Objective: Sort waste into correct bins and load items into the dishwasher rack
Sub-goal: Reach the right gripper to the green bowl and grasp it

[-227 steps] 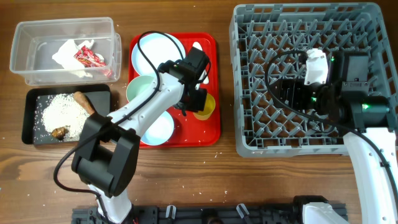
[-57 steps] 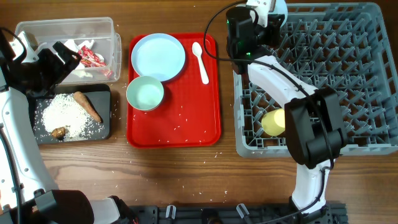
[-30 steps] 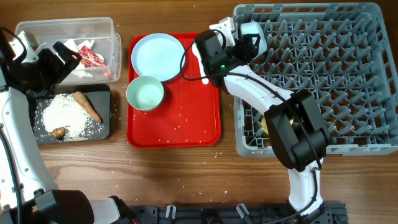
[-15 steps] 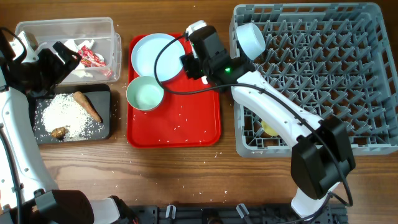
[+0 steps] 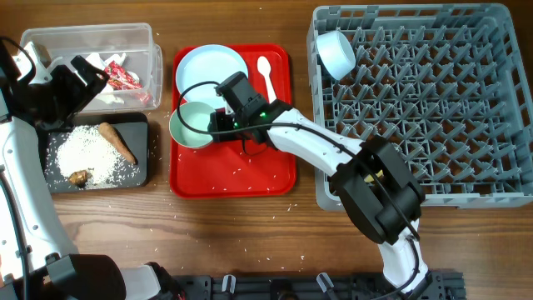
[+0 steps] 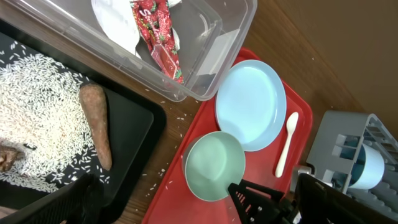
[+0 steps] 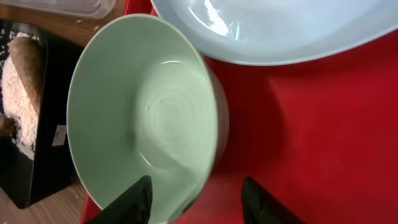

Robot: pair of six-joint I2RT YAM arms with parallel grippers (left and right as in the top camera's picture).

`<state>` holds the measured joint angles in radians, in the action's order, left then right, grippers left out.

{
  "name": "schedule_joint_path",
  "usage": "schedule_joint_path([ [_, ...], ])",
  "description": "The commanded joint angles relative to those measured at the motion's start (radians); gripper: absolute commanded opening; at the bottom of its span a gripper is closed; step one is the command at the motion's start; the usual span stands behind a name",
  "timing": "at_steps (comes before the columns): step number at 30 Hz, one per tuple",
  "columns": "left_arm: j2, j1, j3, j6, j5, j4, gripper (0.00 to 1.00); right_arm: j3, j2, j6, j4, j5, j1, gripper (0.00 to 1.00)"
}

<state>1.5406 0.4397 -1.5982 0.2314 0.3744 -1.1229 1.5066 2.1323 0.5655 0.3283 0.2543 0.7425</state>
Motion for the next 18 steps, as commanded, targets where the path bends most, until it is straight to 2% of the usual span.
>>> schedule_joint_path([
  [1, -0.001, 0.003, -0.010, 0.012, 0.002, 0.000, 1.00, 0.004, 0.018, 0.013, 0.008, -0.023, -0.004, 0.35],
  [10, -0.001, 0.003, -0.010, 0.012, 0.002, 0.000, 1.00, 0.004, 0.023, 0.014, 0.008, -0.086, -0.004, 0.34],
  [17, -0.001, 0.003, -0.010, 0.012, 0.002, 0.000, 1.00, 0.004, 0.022, 0.070, 0.104, -0.119, -0.004, 0.15],
  [18, -0.001, 0.003, -0.010, 0.012, 0.002, 0.000, 1.00, 0.004, 0.022, 0.070, 0.107, -0.119, -0.004, 0.15],
])
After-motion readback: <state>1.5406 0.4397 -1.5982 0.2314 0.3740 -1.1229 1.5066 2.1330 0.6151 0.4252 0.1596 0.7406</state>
